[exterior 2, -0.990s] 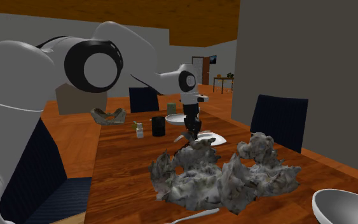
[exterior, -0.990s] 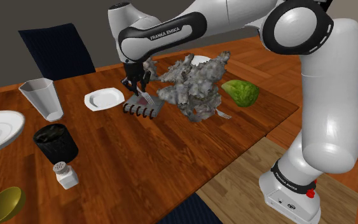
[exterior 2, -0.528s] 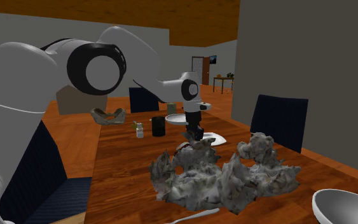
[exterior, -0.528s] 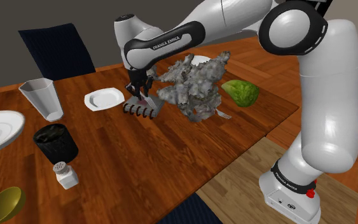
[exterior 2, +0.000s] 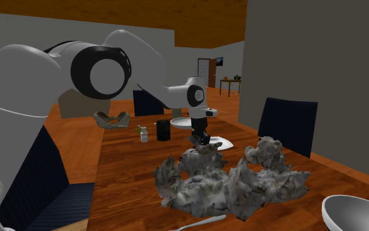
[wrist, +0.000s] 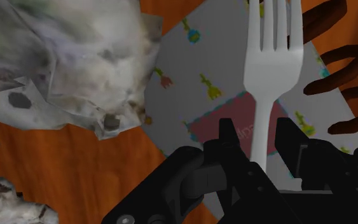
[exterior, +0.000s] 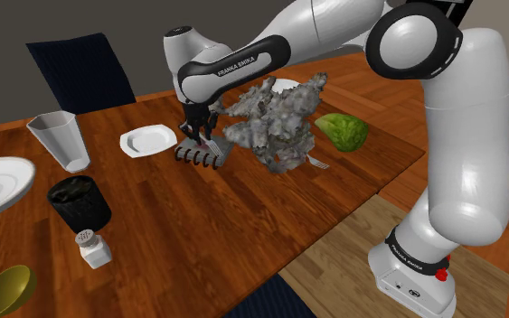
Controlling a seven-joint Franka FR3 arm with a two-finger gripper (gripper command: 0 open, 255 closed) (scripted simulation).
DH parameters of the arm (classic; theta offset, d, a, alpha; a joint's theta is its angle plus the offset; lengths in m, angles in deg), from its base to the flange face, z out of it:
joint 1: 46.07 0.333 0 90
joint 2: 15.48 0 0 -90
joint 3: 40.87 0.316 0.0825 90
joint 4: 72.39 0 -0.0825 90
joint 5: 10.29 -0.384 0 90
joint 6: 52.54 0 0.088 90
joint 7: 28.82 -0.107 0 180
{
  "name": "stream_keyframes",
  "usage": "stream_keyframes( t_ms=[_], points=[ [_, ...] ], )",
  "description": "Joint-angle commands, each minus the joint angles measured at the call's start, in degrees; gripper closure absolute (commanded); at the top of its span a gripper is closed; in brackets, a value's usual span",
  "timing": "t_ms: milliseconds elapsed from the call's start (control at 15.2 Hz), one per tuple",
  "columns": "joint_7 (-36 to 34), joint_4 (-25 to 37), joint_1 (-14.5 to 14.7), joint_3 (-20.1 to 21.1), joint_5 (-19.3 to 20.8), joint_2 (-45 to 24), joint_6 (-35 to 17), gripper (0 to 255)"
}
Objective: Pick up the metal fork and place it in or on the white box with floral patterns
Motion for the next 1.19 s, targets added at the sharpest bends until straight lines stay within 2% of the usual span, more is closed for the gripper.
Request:
stream_keyframes(
  t_ms=[0,66,396,660,1122],
  points=[
    [0.0,-0.03,0.01,0.01,-0.01,-0.04,-0.01,255],
    [0.0,-0.04,0.01,0.01,-0.01,-0.04,-0.01,0],
    [0.0,-0.03,0.01,0.01,-0.01,-0.04,-0.01,0],
    [0.86,3.84,0.47,0.77,-1.24,2.18,5.96,0],
    [0.86,3.84,0.47,0.77,-1.24,2.18,5.96,0]
  ],
)
